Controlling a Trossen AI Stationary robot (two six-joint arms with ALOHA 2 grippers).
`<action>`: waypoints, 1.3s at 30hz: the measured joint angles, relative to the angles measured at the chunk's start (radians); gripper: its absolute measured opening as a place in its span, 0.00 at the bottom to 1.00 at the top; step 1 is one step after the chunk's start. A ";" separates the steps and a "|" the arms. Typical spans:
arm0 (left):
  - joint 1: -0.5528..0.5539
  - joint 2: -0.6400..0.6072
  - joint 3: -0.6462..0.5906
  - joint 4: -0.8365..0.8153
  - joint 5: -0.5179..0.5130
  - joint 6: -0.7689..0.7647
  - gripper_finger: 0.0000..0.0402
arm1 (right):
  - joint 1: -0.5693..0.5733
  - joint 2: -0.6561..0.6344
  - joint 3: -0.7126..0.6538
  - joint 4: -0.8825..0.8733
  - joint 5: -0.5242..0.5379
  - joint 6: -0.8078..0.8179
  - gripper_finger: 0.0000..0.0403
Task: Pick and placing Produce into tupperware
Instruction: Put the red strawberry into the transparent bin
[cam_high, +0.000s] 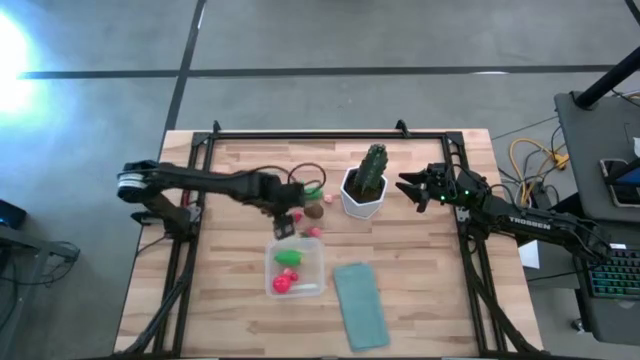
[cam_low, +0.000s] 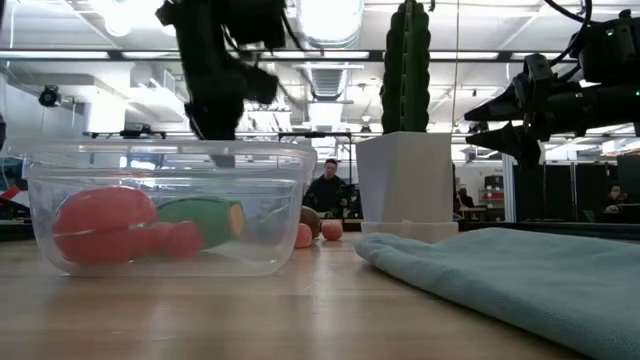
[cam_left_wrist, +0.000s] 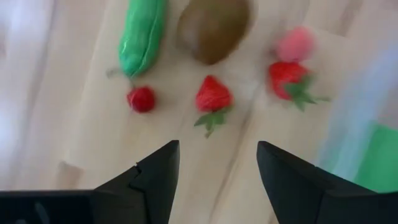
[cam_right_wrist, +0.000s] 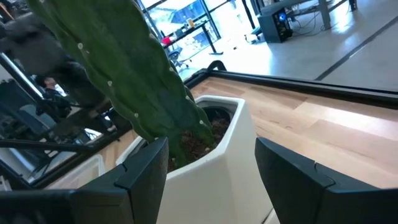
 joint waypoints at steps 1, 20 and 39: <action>0.014 0.023 0.010 -0.010 0.021 -0.023 0.50 | 0.000 -0.001 0.000 -0.001 0.000 0.000 0.58; 0.090 0.308 0.195 -0.058 0.063 0.002 0.50 | 0.000 0.000 0.000 0.000 0.000 0.000 0.58; 0.095 0.318 0.171 -0.017 0.049 0.006 0.50 | 0.000 0.000 0.000 0.000 0.000 0.000 0.58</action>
